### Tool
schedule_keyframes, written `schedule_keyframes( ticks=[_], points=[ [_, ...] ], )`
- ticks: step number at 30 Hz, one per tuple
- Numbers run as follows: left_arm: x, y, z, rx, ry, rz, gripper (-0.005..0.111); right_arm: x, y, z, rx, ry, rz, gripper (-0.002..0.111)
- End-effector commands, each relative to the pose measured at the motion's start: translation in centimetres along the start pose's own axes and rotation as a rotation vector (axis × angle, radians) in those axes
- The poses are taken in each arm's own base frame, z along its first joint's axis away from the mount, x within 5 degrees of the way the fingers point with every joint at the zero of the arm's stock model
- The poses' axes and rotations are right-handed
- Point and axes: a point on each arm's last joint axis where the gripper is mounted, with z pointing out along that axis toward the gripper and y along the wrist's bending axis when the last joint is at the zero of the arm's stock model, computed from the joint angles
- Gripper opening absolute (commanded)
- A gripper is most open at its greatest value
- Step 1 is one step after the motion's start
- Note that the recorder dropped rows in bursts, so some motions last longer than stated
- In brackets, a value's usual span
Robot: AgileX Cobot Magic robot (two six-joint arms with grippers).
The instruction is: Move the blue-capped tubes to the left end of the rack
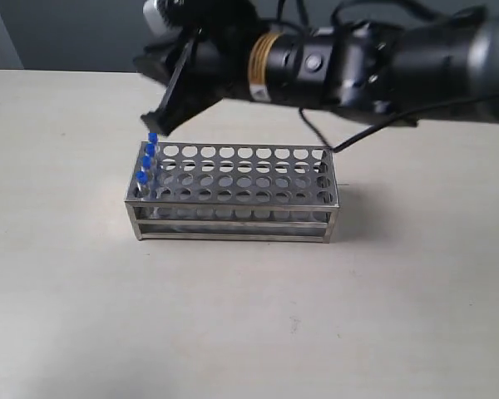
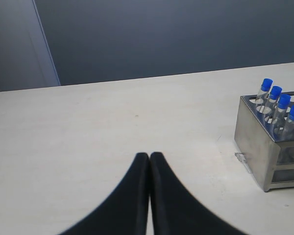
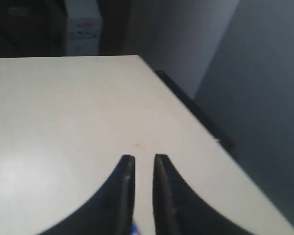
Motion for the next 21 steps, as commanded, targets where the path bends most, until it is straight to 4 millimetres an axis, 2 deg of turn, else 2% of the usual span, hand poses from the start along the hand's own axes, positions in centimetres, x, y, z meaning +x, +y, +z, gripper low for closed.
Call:
schedule_keyframes(
  ticks=[1, 3, 5, 9, 11, 16, 21],
  points=[
    [-0.1, 0.0, -0.1, 0.003, -0.01, 0.0, 0.001, -4.0, -3.3, -6.6, 0.226, 0.011, 0.015, 0.0],
    [-0.1, 0.0, -0.1, 0.003, -0.01, 0.0, 0.001, -4.5, -4.2, -10.2, 0.314, 0.008, 0.057, 0.0],
    [-0.1, 0.0, -0.1, 0.003, -0.01, 0.0, 0.001, -4.1, -4.7, -14.0, 0.403, 0.032, 0.077, -0.001],
    [-0.1, 0.0, -0.1, 0.003, -0.01, 0.0, 0.001, -1.5, -4.2, -20.4, 0.547, 0.082, 0.122, -0.001],
    [-0.1, 0.0, -0.1, 0.003, -0.01, 0.0, 0.001, 0.1, -2.9, -23.2, 0.591, 0.065, 0.155, -0.001],
    [-0.1, 0.0, -0.1, 0.003, -0.01, 0.0, 0.001, 3.0, 0.4, -27.8, 0.671, -0.006, 0.216, -0.001],
    [-0.1, 0.0, -0.1, 0.003, -0.01, 0.0, 0.001, 4.2, 2.3, -30.3, 0.728, -0.019, 0.212, -0.001]
  ],
)
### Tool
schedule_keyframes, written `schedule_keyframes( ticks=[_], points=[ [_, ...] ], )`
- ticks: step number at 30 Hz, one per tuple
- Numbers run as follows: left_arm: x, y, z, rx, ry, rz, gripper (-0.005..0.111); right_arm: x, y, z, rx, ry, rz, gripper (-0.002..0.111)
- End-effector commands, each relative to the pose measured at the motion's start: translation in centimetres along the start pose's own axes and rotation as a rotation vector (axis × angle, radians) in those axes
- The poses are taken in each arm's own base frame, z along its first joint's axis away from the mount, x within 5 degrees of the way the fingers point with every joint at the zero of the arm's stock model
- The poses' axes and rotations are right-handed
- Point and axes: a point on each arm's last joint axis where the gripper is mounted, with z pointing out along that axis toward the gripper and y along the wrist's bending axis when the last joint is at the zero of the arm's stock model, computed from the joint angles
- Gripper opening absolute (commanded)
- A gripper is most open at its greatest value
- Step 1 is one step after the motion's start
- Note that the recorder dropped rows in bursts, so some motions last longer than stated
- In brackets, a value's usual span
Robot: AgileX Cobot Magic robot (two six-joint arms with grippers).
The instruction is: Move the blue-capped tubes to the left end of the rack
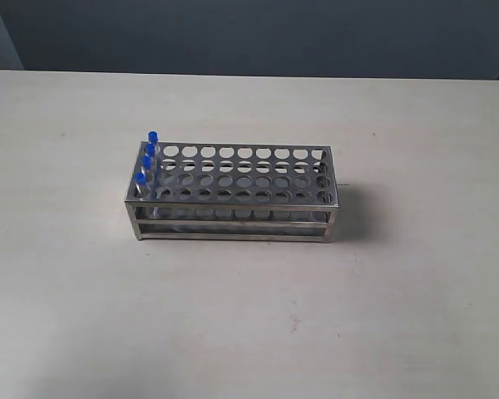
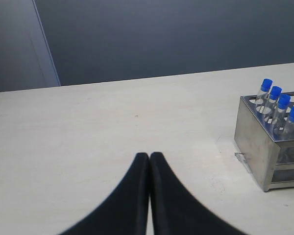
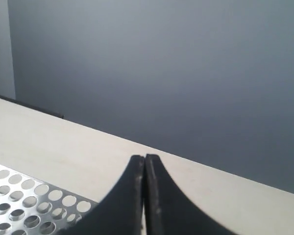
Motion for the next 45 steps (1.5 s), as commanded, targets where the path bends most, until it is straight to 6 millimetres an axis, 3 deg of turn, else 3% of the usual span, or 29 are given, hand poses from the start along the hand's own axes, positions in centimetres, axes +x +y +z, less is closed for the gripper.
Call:
schedule_keyframes(
  ticks=[1, 7, 13, 15, 17, 19, 20, 23, 28, 31, 33, 35, 39, 45],
  points=[
    [-0.1, 0.0, -0.1, 0.003, -0.01, 0.0, 0.001, 0.9, -0.3, -2.3, 0.048, -0.024, 0.014, -0.001],
    [-0.1, 0.0, -0.1, 0.003, -0.01, 0.0, 0.001, 0.4, -0.5, -3.6, 0.067, -0.076, 0.016, -0.001],
    [-0.1, 0.0, -0.1, 0.003, -0.01, 0.0, 0.001, 0.8, -0.4, -3.6, 0.061, -0.074, 0.018, -0.001],
    [-0.1, 0.0, -0.1, 0.003, -0.01, 0.0, 0.001, 2.6, 0.0, -3.3, 0.043, -0.025, 0.072, -0.001],
    [-0.1, 0.0, -0.1, 0.003, -0.01, 0.0, 0.001, 6.5, 0.7, -3.0, 0.021, 0.075, 0.184, -0.001],
    [-0.1, 0.0, -0.1, 0.003, -0.01, 0.0, 0.001, 11.4, 1.4, -3.3, 0.037, 0.224, 0.448, -0.001],
    [-0.1, 0.0, -0.1, 0.003, -0.01, 0.0, 0.001, 13.5, 1.8, -3.6, 0.072, 0.296, 0.689, -0.001],
    [-0.1, 0.0, -0.1, 0.003, -0.01, 0.0, 0.001, 15.4, 2.4, -4.6, 0.118, 0.536, 0.8, -0.001],
    [-0.1, 0.0, -0.1, 0.003, -0.01, 0.0, 0.001, 14.6, 2.3, -4.7, 0.095, 0.434, 0.809, -0.001],
    [-0.1, 0.0, -0.1, 0.003, -0.01, 0.0, 0.001, 13.5, 2.5, -5.6, 0.033, 0.292, 0.99, -0.001],
    [-0.1, 0.0, -0.1, 0.003, -0.01, 0.0, 0.001, 13.2, 2.3, -5.9, 0.023, 0.229, 0.926, -0.001],
    [-0.1, 0.0, -0.1, 0.003, -0.01, 0.0, 0.001, 13.1, 1.5, -6.2, 0.101, 0.164, 0.714, -0.001],
    [-0.1, 0.0, -0.1, 0.003, -0.01, 0.0, 0.001, 12.5, 0.1, -7.2, 0.301, -0.015, 0.72, -0.001],
    [-0.1, 0.0, -0.1, -0.001, -0.01, 0.019, 0.001, 12.0, -0.9, -7.5, 0.462, -0.114, 0.643, -0.001]
  ],
)
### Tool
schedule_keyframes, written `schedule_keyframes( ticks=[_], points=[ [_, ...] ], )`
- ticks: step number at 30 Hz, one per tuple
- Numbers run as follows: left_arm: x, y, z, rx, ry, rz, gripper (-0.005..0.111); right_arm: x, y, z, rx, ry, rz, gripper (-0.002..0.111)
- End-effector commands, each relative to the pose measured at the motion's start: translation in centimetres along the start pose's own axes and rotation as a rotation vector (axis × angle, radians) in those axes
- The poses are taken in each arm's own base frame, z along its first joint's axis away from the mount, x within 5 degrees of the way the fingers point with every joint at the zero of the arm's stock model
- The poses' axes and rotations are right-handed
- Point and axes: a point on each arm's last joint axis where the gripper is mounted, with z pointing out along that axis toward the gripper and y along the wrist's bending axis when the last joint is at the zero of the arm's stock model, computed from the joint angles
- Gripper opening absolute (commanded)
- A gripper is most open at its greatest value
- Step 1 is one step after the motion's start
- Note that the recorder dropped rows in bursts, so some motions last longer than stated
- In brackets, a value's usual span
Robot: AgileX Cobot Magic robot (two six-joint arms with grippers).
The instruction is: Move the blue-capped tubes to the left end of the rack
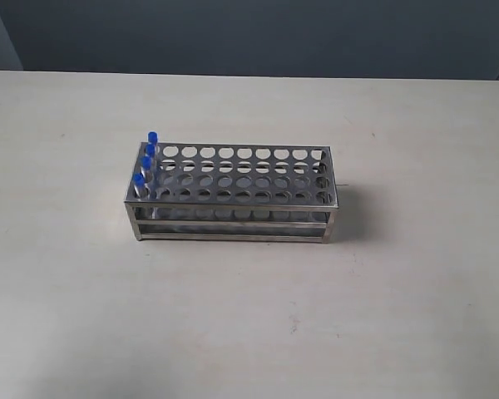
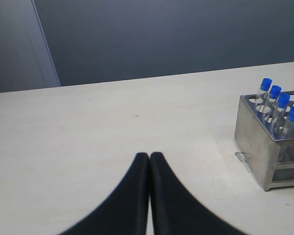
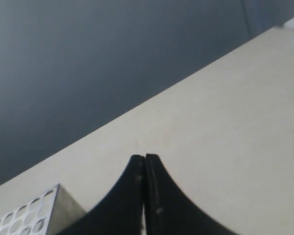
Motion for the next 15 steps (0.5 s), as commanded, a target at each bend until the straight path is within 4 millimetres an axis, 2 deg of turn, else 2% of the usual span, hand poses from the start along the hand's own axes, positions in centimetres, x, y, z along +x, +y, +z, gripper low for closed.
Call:
schedule_keyframes(
  ticks=[1, 15],
  points=[
    [-0.15, 0.02, -0.06, 0.0, -0.012, 0.015, 0.001, -0.78, -0.2, -0.1, 0.054, -0.106, -0.024, -0.001],
    [-0.15, 0.02, -0.06, 0.0, -0.012, 0.013, 0.001, -0.9, -0.21, -0.12, 0.06, -0.121, -0.017, -0.001]
  ],
)
